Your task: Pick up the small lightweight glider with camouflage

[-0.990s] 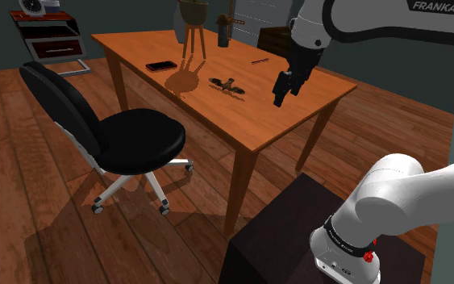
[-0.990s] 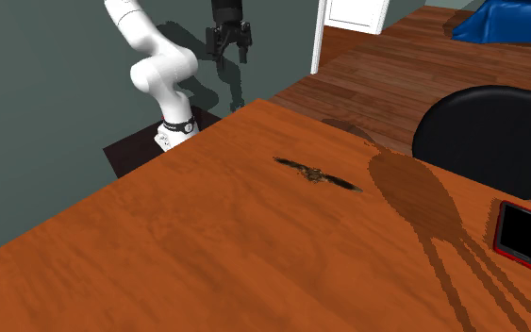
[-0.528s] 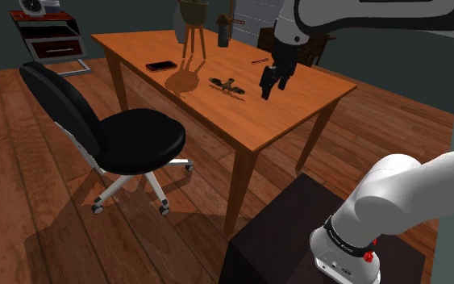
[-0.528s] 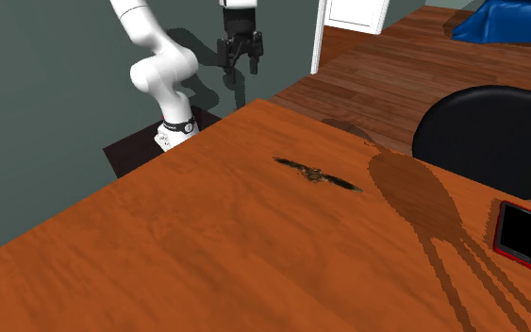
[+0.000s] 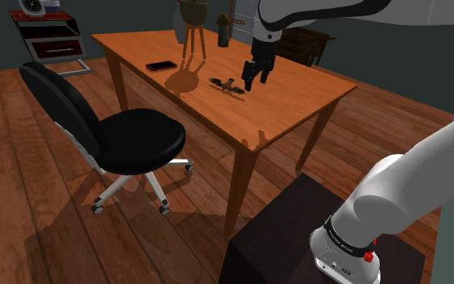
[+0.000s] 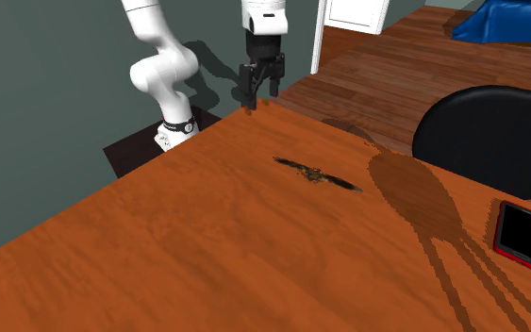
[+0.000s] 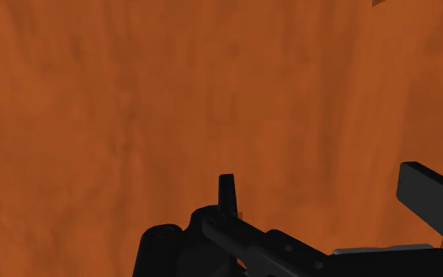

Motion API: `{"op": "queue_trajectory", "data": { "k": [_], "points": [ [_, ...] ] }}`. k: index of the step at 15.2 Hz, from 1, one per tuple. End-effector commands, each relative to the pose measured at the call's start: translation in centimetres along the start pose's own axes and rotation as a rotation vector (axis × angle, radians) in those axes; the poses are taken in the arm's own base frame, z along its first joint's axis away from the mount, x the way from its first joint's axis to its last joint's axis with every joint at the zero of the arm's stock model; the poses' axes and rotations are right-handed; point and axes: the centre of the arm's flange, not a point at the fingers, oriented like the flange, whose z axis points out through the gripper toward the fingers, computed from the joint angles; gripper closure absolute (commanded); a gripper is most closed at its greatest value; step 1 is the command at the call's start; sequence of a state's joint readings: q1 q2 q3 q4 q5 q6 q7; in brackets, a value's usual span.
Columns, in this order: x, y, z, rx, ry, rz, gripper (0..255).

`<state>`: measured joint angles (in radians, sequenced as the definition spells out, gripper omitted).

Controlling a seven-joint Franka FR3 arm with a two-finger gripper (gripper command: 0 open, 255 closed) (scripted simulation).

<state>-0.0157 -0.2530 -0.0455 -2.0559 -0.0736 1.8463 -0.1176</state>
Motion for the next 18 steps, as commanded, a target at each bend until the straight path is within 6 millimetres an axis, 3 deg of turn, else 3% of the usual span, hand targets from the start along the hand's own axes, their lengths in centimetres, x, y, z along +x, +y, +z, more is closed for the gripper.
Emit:
{"op": "queue_trajectory", "data": {
  "k": [1,13,18],
  "points": [
    [2.7,1.1,0.8,0.004,-0.010,-0.004,0],
    [17.5,7.0,6.0,0.031,-0.065,-0.024,0],
    [17.4,6.9,8.1,0.031,-0.065,-0.024,0]
  ]
}}
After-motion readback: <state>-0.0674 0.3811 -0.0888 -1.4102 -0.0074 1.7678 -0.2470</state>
